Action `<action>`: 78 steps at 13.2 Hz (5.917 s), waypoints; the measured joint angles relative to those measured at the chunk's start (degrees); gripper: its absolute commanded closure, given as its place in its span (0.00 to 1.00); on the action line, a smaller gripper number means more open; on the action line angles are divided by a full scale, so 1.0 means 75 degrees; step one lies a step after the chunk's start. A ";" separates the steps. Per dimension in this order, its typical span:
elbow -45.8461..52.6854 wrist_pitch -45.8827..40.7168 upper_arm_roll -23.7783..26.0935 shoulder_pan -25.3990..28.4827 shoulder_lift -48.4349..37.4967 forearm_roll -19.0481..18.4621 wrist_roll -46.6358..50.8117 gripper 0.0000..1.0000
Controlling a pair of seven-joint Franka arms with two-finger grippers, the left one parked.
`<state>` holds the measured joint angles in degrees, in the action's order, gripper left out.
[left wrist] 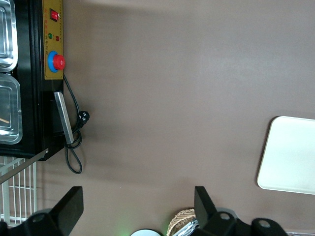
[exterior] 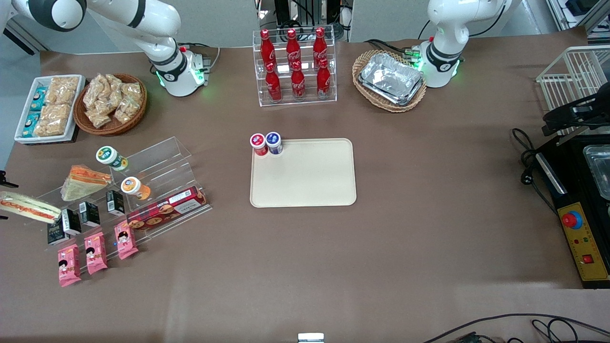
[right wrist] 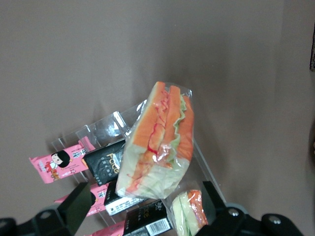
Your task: Place sandwich on tray
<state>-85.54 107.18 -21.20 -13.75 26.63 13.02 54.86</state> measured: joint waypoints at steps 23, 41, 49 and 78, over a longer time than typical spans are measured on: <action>-0.0522 0.0596 -0.0047 -0.0131 0.0157 0.0003 -0.0160 0.85; 0.0388 0.0162 0.0125 0.1426 -0.0926 0.0008 -0.1231 0.83; 0.0356 -0.0336 0.0167 0.4480 -0.1070 0.0556 -0.0215 0.83; -0.0032 0.1908 0.0127 0.9358 0.2121 0.1182 0.4969 0.14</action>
<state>-85.79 121.49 -20.25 56.44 42.54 21.88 92.13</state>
